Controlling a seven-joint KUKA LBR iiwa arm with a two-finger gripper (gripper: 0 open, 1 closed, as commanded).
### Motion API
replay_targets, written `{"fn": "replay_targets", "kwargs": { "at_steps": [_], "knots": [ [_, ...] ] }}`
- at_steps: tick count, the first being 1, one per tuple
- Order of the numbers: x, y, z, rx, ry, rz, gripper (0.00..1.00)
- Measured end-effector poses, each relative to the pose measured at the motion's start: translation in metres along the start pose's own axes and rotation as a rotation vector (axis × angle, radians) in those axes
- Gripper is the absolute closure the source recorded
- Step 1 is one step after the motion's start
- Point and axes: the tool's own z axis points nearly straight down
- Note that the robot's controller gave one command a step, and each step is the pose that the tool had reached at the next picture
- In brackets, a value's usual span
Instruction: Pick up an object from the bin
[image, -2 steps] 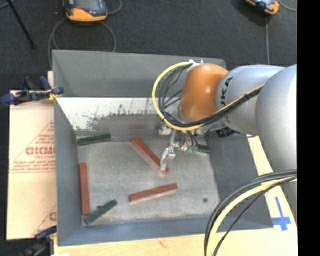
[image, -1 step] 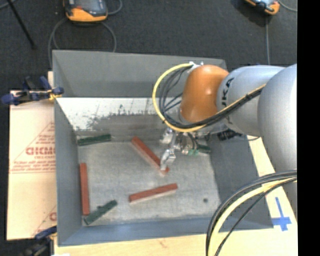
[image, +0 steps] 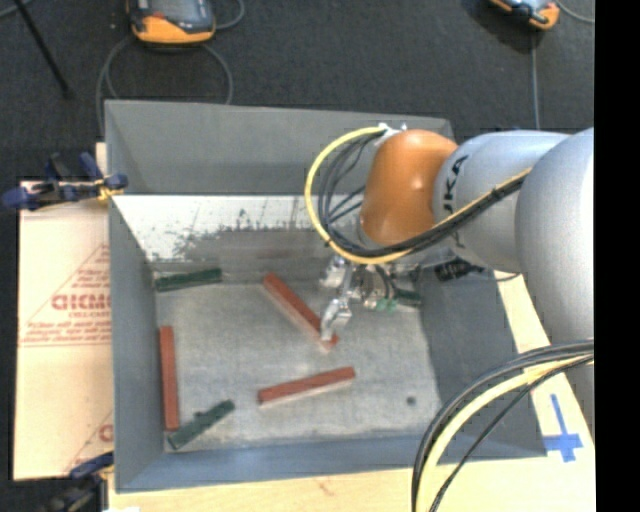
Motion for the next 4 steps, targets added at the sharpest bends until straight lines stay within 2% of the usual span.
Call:
{"fn": "replay_targets", "kwargs": {
  "at_steps": [1,2,3,4],
  "knots": [
    [0.036,0.018,0.014,0.001,-0.024,-0.365,0.00],
    [0.036,0.016,0.010,0.003,-0.011,-0.362,1.00],
    [0.036,0.016,0.010,0.003,-0.011,-0.361,1.00],
    [0.015,0.009,-0.102,0.004,-0.007,-0.333,1.00]
  ]
}}
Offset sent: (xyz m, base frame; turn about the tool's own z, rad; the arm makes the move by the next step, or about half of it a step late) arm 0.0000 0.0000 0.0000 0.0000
